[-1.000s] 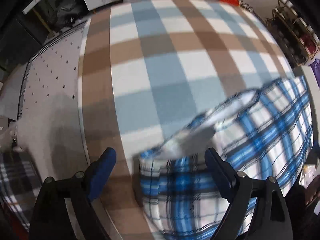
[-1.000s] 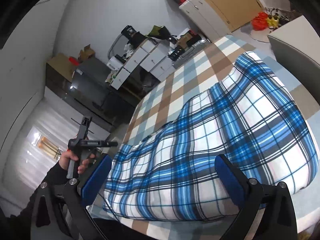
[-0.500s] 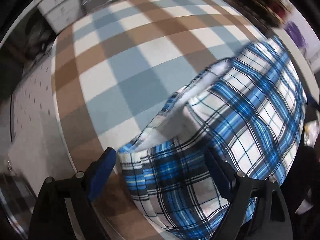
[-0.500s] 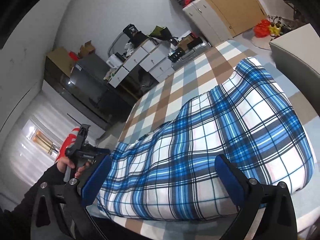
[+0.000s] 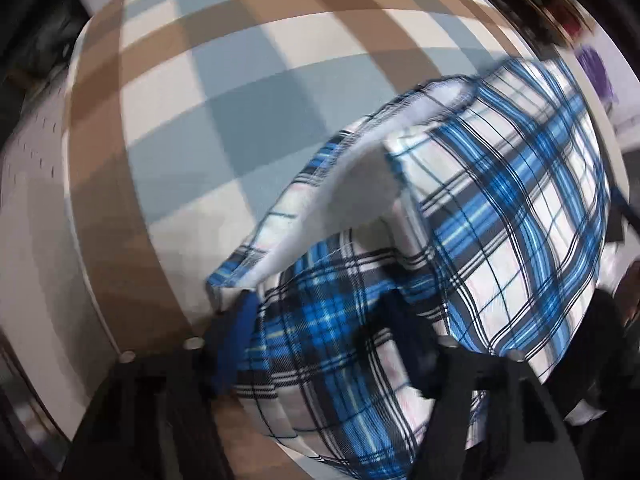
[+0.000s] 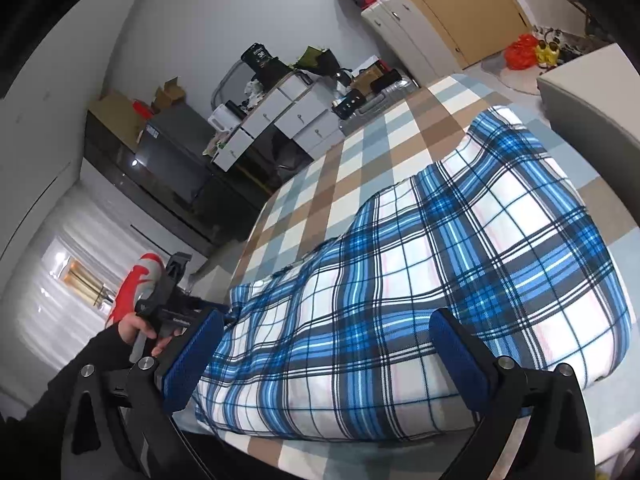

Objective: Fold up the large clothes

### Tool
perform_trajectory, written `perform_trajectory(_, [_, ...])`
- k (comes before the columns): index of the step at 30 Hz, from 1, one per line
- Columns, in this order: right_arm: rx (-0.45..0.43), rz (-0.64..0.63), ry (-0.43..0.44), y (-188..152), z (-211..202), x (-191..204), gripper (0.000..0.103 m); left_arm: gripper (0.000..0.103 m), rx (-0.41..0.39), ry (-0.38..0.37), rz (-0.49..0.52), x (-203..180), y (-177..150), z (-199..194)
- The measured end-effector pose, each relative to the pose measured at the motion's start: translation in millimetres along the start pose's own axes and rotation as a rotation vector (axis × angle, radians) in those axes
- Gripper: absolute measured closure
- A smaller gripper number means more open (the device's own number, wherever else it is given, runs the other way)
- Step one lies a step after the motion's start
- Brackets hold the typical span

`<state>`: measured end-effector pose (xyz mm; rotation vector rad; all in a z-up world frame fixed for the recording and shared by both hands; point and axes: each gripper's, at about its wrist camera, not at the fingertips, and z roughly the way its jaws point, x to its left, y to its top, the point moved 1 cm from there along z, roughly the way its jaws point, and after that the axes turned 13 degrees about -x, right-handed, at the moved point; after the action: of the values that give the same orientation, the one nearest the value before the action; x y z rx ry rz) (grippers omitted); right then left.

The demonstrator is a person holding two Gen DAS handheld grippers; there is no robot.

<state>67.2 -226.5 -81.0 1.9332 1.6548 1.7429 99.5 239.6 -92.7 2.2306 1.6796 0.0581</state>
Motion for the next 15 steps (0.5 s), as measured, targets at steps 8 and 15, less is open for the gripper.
perform_trajectory(8, [-0.010, 0.009, -0.003, 0.2, -3.5, -2.7, 0.000, 0.099, -0.088, -0.008, -0.107, 21.4, -8.3, -23.1])
perform_trajectory(15, [-0.020, 0.029, -0.011, 1.0, -5.5, -6.3, 0.000, 0.102, -0.160, 0.110, -0.207, 38.6, -22.2, -37.9])
